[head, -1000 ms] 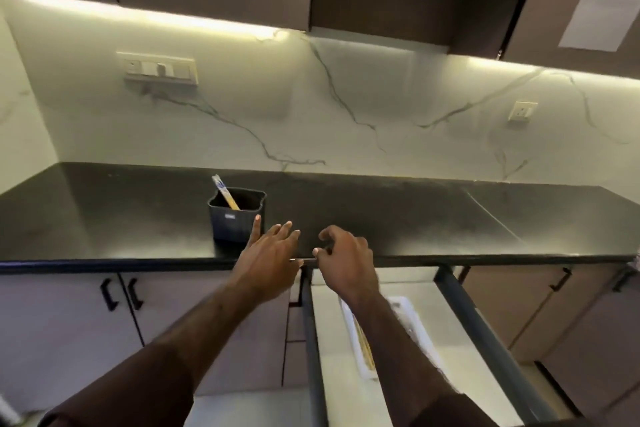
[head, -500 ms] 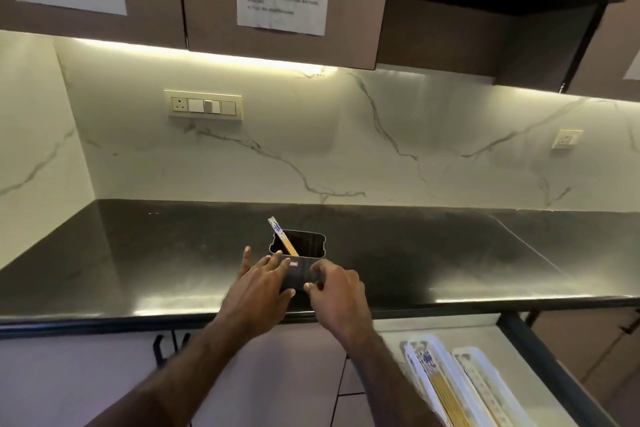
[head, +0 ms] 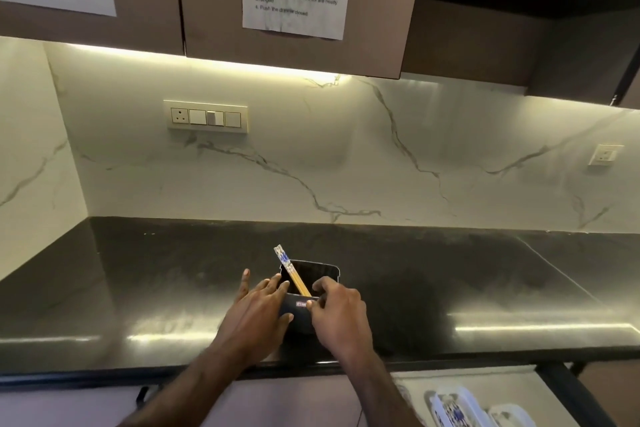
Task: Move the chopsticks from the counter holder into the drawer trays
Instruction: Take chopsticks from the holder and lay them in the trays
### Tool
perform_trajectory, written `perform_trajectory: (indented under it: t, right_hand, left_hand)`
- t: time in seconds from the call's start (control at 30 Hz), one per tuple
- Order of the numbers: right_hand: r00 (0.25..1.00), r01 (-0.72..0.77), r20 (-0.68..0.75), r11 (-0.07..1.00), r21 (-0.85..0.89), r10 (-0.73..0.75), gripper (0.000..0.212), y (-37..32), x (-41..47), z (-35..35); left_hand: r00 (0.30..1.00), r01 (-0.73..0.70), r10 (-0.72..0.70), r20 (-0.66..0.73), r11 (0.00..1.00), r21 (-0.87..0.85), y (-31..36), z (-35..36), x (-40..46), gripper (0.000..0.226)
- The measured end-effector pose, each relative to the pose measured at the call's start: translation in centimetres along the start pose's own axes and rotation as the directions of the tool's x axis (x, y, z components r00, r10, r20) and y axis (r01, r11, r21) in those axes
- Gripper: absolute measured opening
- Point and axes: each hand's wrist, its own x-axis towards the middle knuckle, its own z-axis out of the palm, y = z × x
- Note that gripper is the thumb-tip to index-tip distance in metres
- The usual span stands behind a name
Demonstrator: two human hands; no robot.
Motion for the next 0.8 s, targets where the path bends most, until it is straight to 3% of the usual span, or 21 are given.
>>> perform_trajectory:
  t: [0.33, 0.8]
  right_hand:
    - [0.999, -0.025, 0.023, 1.000, 0.014, 0.025, 0.031, 5.2, 9.3, 1.2]
    - [0.948, -0.025, 0.315, 0.998, -0.056, 0.041, 0.013, 7.0, 16.2, 8.0]
  left_hand:
    - [0.998, 0.061, -0.061, 0.010, 0.998, -0.020, 0.0, 3.9, 9.5, 0.063]
    - [0.961, 0.275, -0.275, 0.044, 0.961, -0.008, -4.2, 7.2, 13.7, 0.061]
